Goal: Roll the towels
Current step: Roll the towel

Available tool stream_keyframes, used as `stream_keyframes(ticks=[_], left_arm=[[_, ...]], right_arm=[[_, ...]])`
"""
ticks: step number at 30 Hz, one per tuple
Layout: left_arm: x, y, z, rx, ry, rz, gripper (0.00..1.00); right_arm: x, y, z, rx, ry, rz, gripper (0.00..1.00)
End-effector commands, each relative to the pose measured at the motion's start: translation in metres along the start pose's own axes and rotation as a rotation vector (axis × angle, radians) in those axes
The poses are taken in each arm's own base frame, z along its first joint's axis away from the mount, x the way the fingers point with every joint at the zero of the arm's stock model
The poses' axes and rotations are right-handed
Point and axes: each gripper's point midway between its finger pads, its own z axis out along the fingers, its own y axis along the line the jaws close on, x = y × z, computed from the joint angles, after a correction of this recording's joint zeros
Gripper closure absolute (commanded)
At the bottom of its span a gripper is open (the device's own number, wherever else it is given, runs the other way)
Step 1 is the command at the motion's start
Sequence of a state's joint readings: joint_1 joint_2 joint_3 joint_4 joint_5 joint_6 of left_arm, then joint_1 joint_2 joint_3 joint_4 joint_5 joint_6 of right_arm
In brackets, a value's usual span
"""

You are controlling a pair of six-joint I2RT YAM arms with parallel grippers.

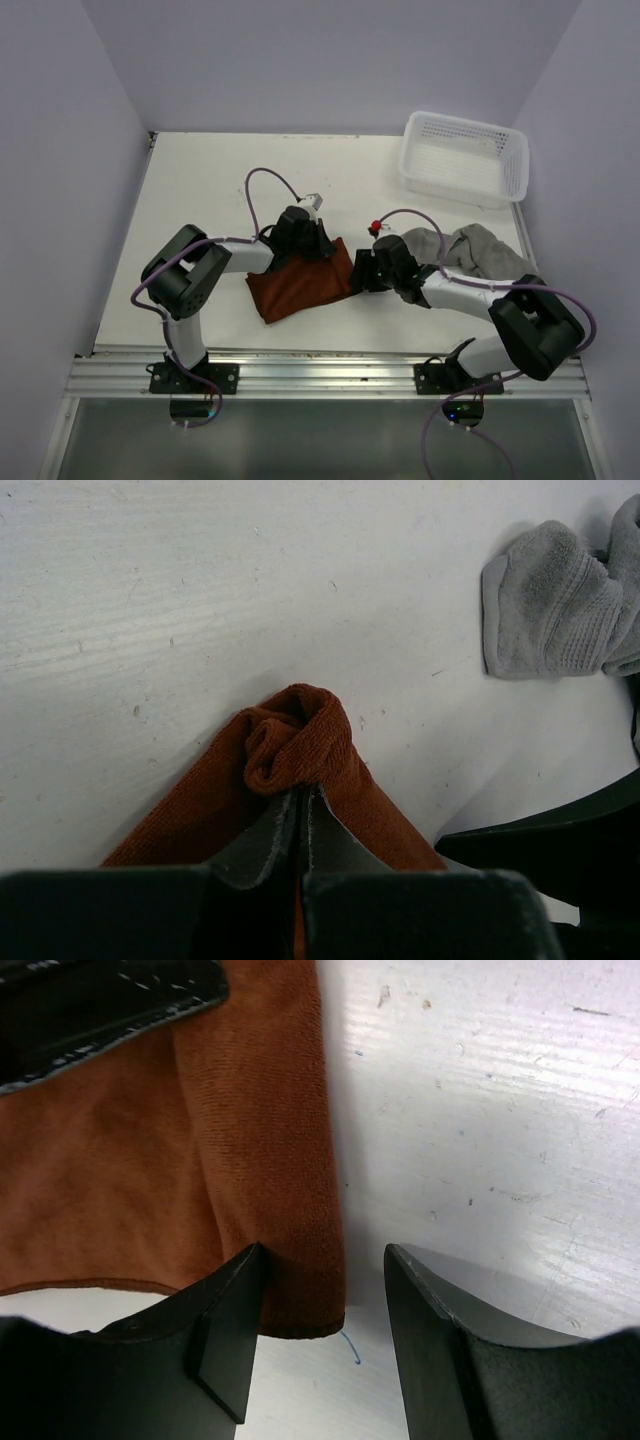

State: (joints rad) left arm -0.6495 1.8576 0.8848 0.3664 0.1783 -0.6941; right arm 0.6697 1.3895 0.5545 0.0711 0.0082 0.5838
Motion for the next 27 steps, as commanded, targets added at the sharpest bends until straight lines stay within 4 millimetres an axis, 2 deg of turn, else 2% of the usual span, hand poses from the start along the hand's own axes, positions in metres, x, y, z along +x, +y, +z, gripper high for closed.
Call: stream_keyframes(ticks=[1,7,9,11,12,14,15,18,24,27], left_arm=[[0.005,0.006,0.001,-0.022,0.006,0.033,1.0],[0.006,0.01,0.0,-0.038,0.005,0.029,1.0],[0.005,0.011,-0.001,-0.049,0.004,0.023,1.0],[0.003,0.012,0.0,-0.057,-0.007,0.008,1.0],[0.001,0.011,0.0,-0.06,-0.013,0.001,1.0],[-0.001,0.01,0.001,-0.062,-0.015,-0.017,1.0],[-0.004,0.006,0.001,-0.056,-0.022,-0.021,0.99],[-0.009,-0.003,0.003,-0.025,-0.021,-0.047,0.93],[-0.028,-0.026,0.004,0.034,-0.037,-0.065,0.77],[-0.039,-0.034,0.001,0.041,-0.046,-0.055,0.75]], right_arm=[[0.0,-0.001,0.008,-0.012,-0.011,0.005,0.45],[0.005,-0.001,0.012,-0.037,-0.018,0.012,0.46],[0.007,-0.001,0.012,-0.046,-0.018,0.01,0.51],[0.009,0.0,0.012,-0.057,-0.016,0.01,0.6],[0.01,0.0,0.012,-0.06,-0.012,0.007,0.69],[0.012,-0.001,0.011,-0.062,-0.013,0.002,0.79],[0.011,-0.001,0.01,-0.063,-0.016,-0.001,0.88],[0.007,-0.001,0.007,-0.062,-0.033,-0.026,1.0],[-0.008,-0.006,-0.004,-0.014,-0.07,-0.105,1.0],[-0.017,-0.008,-0.01,0.028,-0.091,-0.16,1.0]])
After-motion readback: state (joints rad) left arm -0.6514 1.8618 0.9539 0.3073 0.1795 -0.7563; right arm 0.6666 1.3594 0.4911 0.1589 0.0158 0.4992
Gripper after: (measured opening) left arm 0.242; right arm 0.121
